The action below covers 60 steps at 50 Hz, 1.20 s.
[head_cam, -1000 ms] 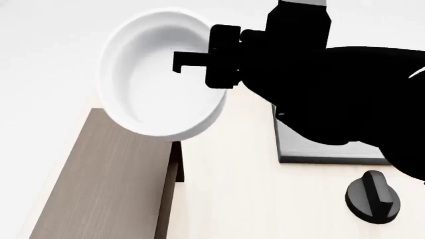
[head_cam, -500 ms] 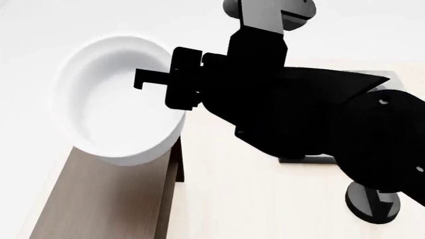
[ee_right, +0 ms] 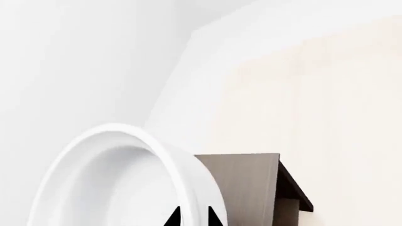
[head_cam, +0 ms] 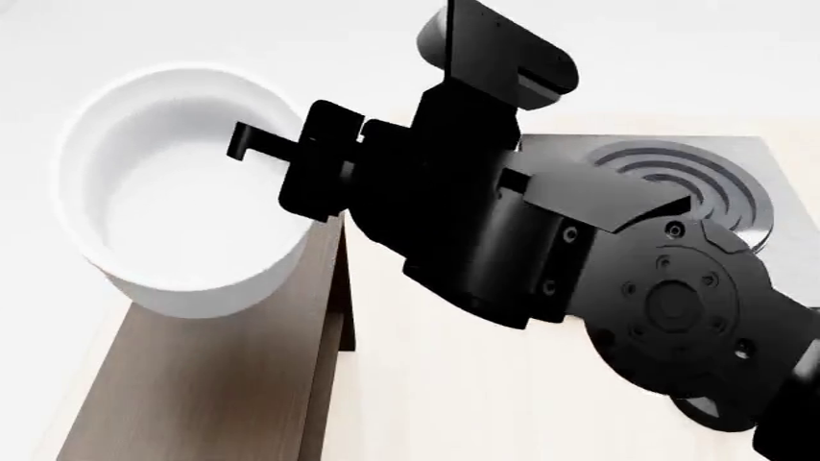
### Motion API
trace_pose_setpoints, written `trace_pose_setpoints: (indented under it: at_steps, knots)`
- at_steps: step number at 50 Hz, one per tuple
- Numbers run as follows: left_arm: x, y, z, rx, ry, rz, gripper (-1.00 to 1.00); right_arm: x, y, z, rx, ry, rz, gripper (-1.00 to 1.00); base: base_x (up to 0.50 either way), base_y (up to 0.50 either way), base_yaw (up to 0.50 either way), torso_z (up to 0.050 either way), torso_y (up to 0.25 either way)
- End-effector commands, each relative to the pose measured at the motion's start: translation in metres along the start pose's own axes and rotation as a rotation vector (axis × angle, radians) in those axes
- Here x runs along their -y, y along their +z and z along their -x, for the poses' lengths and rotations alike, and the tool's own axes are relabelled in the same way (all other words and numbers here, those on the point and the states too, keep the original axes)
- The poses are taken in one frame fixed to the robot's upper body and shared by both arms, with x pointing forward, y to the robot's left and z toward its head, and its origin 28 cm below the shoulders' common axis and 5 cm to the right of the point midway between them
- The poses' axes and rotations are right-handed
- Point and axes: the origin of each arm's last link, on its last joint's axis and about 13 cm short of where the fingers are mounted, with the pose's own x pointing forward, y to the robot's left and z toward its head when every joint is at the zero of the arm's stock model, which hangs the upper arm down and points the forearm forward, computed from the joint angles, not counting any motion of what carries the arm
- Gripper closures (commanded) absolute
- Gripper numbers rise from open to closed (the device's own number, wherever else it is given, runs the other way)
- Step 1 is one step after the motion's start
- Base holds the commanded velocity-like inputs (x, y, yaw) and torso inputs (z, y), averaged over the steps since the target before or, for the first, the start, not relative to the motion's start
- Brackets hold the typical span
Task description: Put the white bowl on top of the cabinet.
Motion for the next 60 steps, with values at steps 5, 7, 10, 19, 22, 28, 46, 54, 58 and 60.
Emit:
trace_pose_setpoints:
  at_steps: [5, 7, 10, 19, 22, 28, 46, 54, 58, 60]
  knots:
    - [0.001, 0.0, 0.0, -0.001, -0.003, -0.003, -1.0, -0.003, 0.0, -0.007, 0.044, -0.032, -0.062, 1.0, 0.0, 0.0, 0.0, 0.0, 0.0]
    - [0.001, 0.0, 0.0, 0.0, -0.003, -0.003, -1.0, -0.003, -0.001, -0.007, 0.046, -0.024, -0.066, 1.0, 0.0, 0.0, 0.0, 0.0, 0.005]
    - [0.0, 0.0, 0.0, 0.0, -0.001, -0.002, -1.0, -0.004, -0.006, -0.01, 0.028, -0.022, -0.058, 1.0, 0.0, 0.0, 0.0, 0.0, 0.0]
    - [0.0, 0.0, 0.0, 0.0, -0.001, -0.001, -1.0, -0.011, -0.018, -0.012, -0.021, -0.007, -0.007, 1.0, 0.0, 0.0, 0.0, 0.001, 0.001]
    - [0.0, 0.0, 0.0, 0.0, -0.002, -0.001, -1.0, -0.011, -0.02, -0.012, -0.03, -0.007, -0.002, 1.0, 0.0, 0.0, 0.0, 0.0, 0.0]
    - [0.0, 0.0, 0.0, -0.001, -0.003, -0.001, -1.0, -0.011, -0.021, -0.012, -0.04, -0.009, 0.0, 1.0, 0.0, 0.0, 0.0, 0.0, 0.002]
    - [0.001, -0.001, 0.0, -0.002, -0.003, -0.003, -1.0, 0.001, -0.023, -0.015, -0.035, -0.07, -0.04, 1.0, 0.0, 0.0, 0.0, 0.001, 0.001]
    - [0.001, -0.001, 0.0, -0.002, -0.003, -0.003, -1.0, 0.003, -0.025, -0.017, -0.043, -0.083, -0.044, 1.0, 0.0, 0.0, 0.0, 0.0, 0.0]
    - [0.0, -0.001, 0.0, -0.001, -0.002, -0.003, -1.0, 0.005, -0.027, -0.018, -0.057, -0.098, -0.048, 1.0, 0.0, 0.0, 0.0, 0.0, 0.0]
    - [0.001, 0.0, 0.0, -0.001, -0.003, -0.003, -1.0, 0.006, -0.028, -0.019, -0.07, -0.114, -0.043, 1.0, 0.0, 0.0, 0.0, 0.0, 0.005]
